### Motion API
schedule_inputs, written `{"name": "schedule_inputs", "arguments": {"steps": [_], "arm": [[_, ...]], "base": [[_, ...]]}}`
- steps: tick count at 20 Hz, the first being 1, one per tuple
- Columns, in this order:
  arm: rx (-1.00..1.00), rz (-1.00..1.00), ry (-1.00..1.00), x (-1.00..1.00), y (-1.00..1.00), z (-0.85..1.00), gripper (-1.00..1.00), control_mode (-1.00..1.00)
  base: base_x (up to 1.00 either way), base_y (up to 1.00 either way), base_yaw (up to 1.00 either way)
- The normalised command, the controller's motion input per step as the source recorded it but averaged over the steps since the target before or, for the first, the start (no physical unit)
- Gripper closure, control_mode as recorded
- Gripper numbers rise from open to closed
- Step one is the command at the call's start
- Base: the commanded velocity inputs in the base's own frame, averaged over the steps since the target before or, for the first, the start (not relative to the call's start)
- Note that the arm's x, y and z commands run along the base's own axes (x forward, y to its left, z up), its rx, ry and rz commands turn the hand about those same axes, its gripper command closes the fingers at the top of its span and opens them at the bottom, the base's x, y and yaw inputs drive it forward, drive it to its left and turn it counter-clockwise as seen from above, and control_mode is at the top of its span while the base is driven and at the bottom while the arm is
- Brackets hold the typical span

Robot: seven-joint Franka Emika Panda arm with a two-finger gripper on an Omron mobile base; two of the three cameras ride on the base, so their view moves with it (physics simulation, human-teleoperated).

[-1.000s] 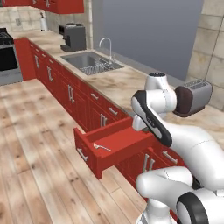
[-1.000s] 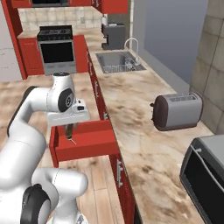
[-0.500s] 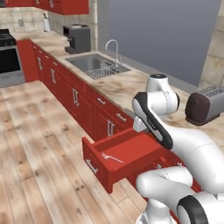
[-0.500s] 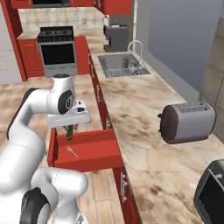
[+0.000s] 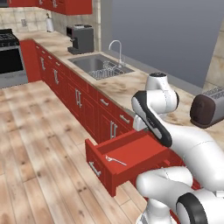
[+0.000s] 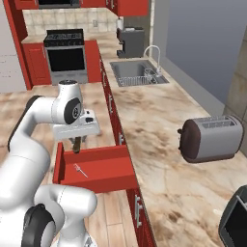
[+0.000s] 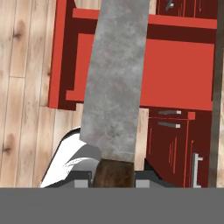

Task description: Pick up the metallic utensils from the counter and place them in the open drawer. Make sure not to pick up any wooden utensils.

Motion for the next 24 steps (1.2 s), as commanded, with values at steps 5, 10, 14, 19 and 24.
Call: {"name": "schedule_inputs", "arguments": {"steps": [5,10,14,19,24], "arm": [[0.0,0.0,0.0,0.0,0.0,0.0,1.0,1.0],[0.0,0.0,0.0,0.0,0.0,0.0,1.0,1.0],[-0.07,0.04,0.35,0.66,0.15,-0.01,1.0,-1.0],[0.0,0.15,0.28,0.99,0.19,-0.36,1.0,-1.0],[0.01,0.19,0.02,0.98,0.17,-0.82,1.0,-1.0]], "base": [[0.0,0.0,0.0],[0.03,0.01,0.0],[0.0,0.0,0.0],[0.0,0.0,0.0],[0.0,0.0,0.0]]}}
